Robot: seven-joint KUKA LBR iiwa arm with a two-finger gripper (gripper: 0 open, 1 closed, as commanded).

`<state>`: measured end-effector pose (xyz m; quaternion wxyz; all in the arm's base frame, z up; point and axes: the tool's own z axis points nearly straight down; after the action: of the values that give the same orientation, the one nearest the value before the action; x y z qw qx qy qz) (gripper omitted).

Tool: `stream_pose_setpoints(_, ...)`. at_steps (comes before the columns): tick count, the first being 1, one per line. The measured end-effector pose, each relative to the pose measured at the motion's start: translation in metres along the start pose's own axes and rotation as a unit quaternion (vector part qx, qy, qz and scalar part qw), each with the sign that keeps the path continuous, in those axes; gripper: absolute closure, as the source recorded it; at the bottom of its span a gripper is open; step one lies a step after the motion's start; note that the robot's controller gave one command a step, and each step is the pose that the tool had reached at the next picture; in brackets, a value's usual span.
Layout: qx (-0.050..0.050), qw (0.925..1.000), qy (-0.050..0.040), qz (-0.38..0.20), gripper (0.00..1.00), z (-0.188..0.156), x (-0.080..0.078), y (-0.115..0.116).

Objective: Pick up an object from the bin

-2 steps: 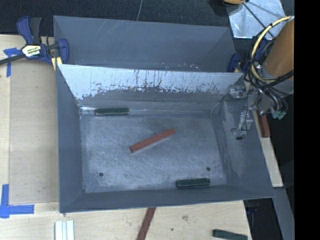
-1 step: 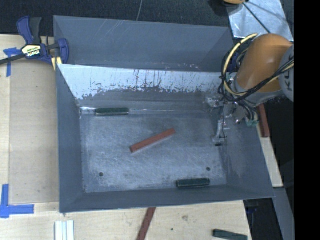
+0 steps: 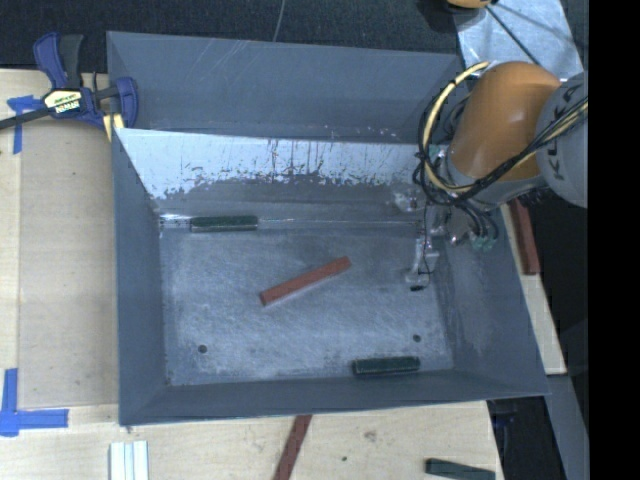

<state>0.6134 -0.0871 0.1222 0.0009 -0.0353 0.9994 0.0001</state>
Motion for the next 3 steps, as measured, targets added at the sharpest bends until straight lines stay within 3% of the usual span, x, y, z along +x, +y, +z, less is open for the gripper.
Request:
stream_pose_setpoints(1,0.0,0.9995,0.0004,0.033,0.0,0.005,0.012,0.081)
stream_pose_setpoints(2,0.001,0.9955,-0.0033,-0.095,0.0,0.042,-0.015,0.08)
stream_pose_setpoints(3,0.0,0.9995,-0.0048,0.032,1.0,0.049,0.005,0.135)
